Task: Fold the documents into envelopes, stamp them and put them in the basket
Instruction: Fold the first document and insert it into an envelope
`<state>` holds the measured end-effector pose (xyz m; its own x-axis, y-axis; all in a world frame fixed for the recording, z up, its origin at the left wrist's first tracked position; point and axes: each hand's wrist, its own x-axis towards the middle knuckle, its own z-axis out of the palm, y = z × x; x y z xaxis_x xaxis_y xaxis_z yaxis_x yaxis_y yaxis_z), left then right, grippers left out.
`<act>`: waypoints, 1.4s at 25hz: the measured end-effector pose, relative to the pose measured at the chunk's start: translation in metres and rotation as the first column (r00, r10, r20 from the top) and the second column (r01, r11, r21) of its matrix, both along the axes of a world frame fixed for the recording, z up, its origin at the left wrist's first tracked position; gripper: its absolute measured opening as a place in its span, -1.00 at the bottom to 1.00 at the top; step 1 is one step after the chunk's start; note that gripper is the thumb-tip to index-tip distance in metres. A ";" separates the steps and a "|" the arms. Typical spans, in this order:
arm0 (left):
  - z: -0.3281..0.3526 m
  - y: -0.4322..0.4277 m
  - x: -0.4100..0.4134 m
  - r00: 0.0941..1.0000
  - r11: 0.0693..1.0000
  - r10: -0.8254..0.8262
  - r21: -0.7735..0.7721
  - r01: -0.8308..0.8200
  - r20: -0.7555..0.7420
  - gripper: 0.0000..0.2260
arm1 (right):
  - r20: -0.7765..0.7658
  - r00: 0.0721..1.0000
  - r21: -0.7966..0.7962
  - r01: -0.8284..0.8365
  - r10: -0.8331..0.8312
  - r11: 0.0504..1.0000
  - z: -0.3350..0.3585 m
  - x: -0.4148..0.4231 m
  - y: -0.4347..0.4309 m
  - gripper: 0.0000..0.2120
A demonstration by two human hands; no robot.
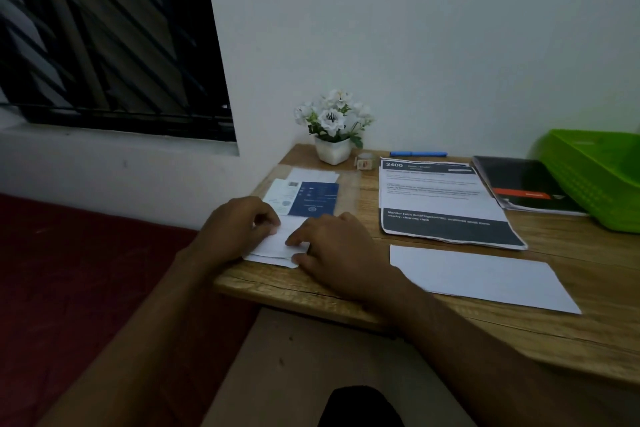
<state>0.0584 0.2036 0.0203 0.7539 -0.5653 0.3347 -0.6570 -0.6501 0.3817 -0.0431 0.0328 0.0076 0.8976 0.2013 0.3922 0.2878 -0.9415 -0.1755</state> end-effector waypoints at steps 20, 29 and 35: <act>0.011 -0.006 0.026 0.994 0.979 -0.068 -0.200 0.050 -0.084 -0.81 | 0.486 0.874 0.320 -0.165 -0.012 0.933 0.041 -0.066 -0.028 -0.87; 0.013 -0.008 0.022 0.991 0.960 -0.075 -0.277 0.042 -0.110 -0.85 | 0.522 0.791 0.688 -0.170 -0.318 0.706 0.064 -0.099 -0.079 -0.86; 0.018 -0.022 0.005 0.987 0.931 -0.140 -0.350 0.103 -0.082 -0.91 | 0.459 0.784 0.842 -0.234 -0.418 0.486 0.066 -0.112 -0.106 -0.90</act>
